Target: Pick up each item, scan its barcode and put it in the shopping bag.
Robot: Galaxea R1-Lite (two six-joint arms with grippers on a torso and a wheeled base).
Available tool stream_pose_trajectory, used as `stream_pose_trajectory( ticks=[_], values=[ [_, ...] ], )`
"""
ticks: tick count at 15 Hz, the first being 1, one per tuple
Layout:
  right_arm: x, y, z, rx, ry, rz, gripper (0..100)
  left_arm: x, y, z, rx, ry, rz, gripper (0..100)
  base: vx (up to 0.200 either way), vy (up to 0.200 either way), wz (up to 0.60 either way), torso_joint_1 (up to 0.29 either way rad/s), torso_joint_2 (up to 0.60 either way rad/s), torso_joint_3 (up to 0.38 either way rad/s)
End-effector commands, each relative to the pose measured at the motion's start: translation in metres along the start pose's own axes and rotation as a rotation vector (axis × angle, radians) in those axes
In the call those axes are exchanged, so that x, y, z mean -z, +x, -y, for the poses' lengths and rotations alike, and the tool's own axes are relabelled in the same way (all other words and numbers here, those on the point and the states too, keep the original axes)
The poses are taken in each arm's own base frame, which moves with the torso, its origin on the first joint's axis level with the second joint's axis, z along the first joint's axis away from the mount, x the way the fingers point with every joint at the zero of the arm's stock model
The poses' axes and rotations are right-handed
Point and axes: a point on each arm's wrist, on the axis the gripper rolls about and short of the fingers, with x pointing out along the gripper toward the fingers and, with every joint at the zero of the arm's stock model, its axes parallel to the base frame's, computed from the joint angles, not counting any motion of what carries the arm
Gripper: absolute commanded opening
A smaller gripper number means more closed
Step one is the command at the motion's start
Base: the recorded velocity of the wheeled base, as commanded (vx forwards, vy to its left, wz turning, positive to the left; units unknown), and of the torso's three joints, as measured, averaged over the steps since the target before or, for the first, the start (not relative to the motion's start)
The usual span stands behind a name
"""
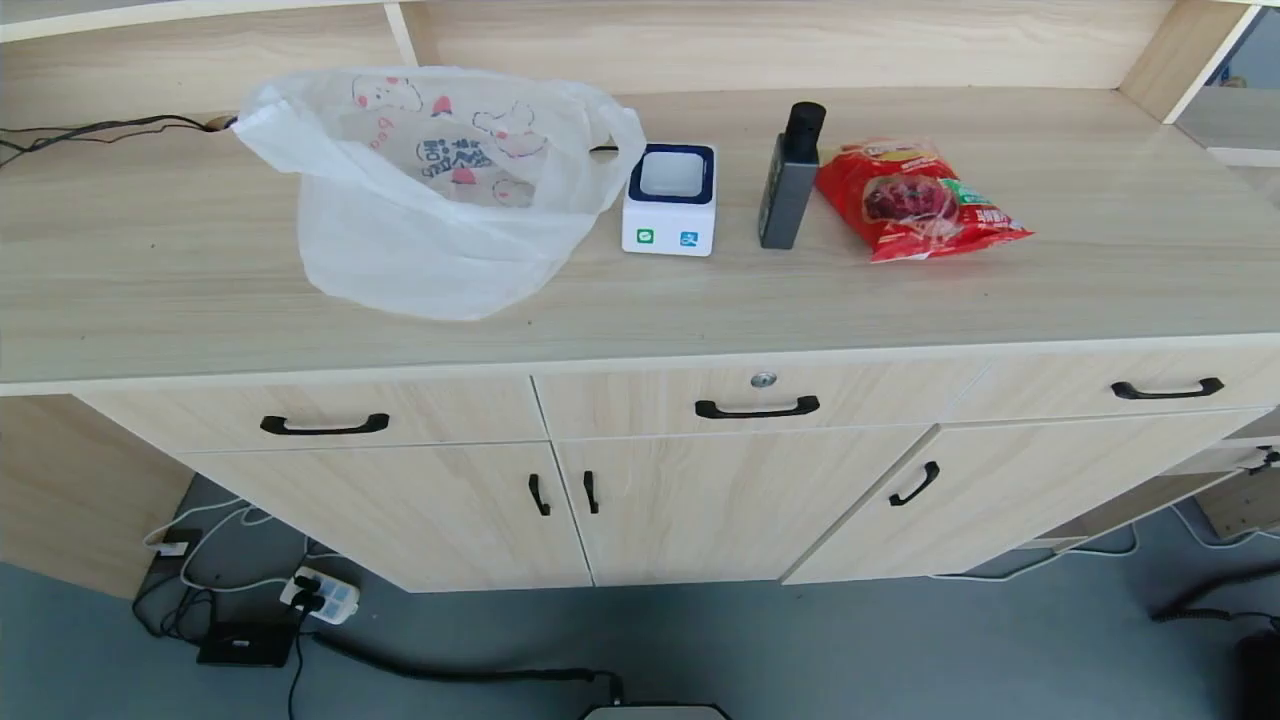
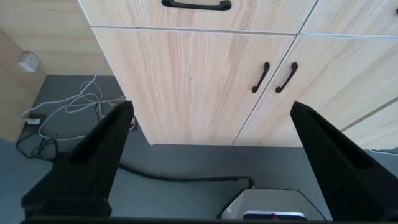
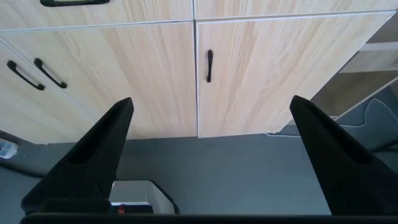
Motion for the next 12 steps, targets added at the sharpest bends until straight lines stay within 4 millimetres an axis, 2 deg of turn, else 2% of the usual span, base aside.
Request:
stream_pose_trajectory(
  ticks=[1, 2, 12],
  values=[
    [0.0, 0.0001, 0.0, 0.0, 0.0, -0.002, 100, -0.0001, 0.0001, 0.0, 0.0, 0.0, -0.001, 100, 0.2, 0.0, 0.0, 0.002, 0.0, -0.002],
    [0.0, 0.0001, 0.0, 0.0, 0.0, -0.002, 100, -0.0001, 0.0001, 0.0, 0.0, 0.0, -0.001, 100, 0.2, 0.0, 0.0, 0.002, 0.0, 0.002],
    [-0.0002, 0.0001, 0.0, 0.0, 0.006, 0.0, 100, -0.0001, 0.0001, 0.0, 0.0, 0.0, -0.001, 100, 0.0, 0.2, 0.0, 0.002, 0.0, 0.003]
  ],
)
